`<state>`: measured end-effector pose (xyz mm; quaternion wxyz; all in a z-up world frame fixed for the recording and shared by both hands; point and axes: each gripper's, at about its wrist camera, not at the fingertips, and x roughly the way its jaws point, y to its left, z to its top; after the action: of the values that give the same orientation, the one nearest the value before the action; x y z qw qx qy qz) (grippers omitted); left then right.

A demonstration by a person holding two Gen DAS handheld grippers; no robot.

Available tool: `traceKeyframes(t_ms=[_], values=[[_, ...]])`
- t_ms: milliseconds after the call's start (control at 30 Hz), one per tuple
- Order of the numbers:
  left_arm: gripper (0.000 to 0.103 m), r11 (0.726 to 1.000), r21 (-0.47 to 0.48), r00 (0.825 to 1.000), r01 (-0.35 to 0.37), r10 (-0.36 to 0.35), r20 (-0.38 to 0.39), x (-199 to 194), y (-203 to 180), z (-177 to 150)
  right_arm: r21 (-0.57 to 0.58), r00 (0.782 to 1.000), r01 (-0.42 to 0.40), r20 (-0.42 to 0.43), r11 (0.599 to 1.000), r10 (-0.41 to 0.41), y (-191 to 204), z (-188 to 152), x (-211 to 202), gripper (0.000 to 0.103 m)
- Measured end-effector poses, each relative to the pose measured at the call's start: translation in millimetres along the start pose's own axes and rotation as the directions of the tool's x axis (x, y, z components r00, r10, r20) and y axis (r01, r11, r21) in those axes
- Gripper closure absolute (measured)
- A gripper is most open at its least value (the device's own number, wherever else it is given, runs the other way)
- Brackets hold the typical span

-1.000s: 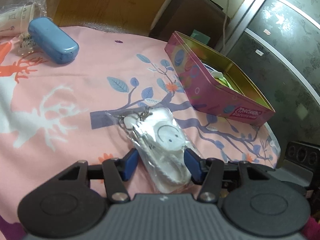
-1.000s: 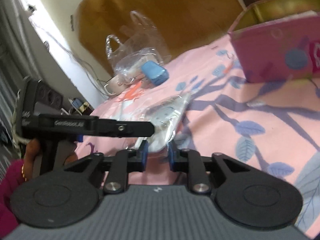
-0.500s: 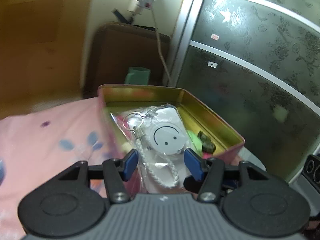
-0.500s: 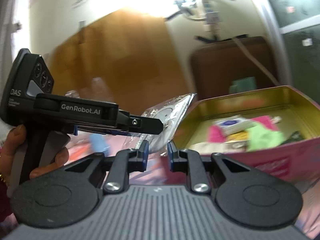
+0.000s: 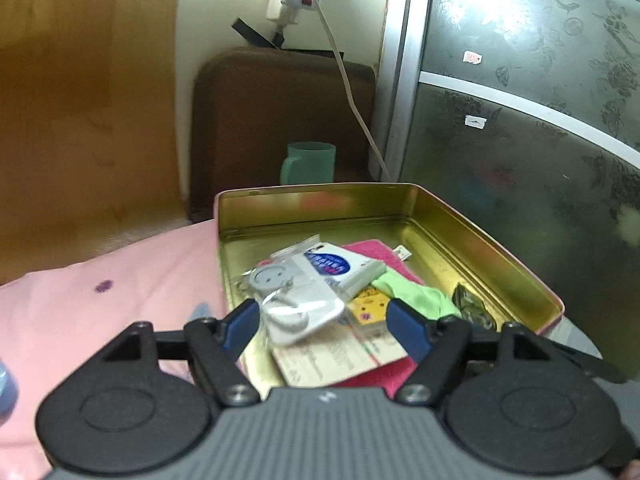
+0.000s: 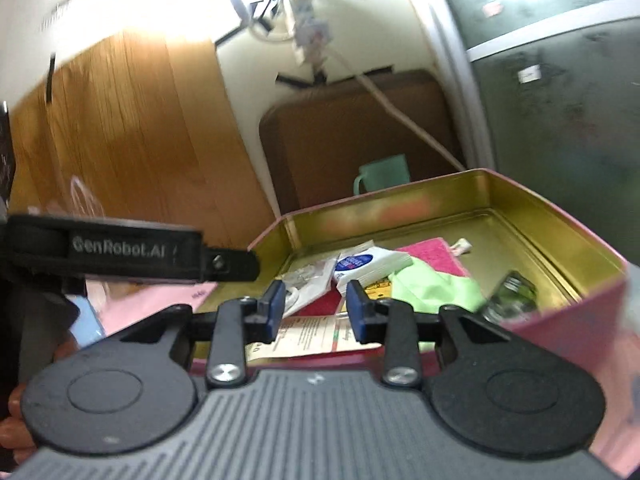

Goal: Organize soft objects
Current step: 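Move both tools back from the tin toward the blue glasses case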

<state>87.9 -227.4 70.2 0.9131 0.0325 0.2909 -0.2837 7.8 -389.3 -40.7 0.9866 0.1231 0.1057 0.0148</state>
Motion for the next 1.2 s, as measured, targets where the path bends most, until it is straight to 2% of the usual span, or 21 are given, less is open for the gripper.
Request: traceKeyframes(t_ms=[133, 267, 467, 733, 1000, 1200], values=[[0.031, 0.999, 0.011, 0.999, -0.032, 0.032, 0.005, -26, -9, -14, 0.059, 0.999, 0.008, 0.035, 0.998, -0.010, -1, -9, -35, 0.065], [0.030, 0.996, 0.041, 0.997, -0.077, 0.078, -0.008, -46, -16, -29, 0.087, 1.000, 0.008, 0.011, 0.996, -0.009, 3, -13, -49, 0.065], [0.024, 0.992, 0.048, 0.992, -0.118, 0.120, -0.031, -70, -12, -53, 0.102, 0.998, -0.001, -0.056, 0.995, 0.007, 16, -22, -47, 0.064], [0.019, 0.976, 0.038, 0.975, -0.215, 0.217, -0.049, -88, 16, -79, 0.108, 0.991, -0.031, -0.124, 0.994, 0.044, 34, -30, -43, 0.062], [0.017, 0.962, 0.025, 0.960, -0.274, 0.274, -0.054, -101, 44, -97, 0.086, 0.987, -0.042, -0.150, 0.995, 0.055, 53, -34, -40, 0.062], [0.017, 0.959, 0.031, 0.957, -0.283, 0.284, -0.053, -105, 52, -106, 0.078, 0.987, -0.034, -0.156, 0.996, 0.046, 62, -36, -39, 0.061]])
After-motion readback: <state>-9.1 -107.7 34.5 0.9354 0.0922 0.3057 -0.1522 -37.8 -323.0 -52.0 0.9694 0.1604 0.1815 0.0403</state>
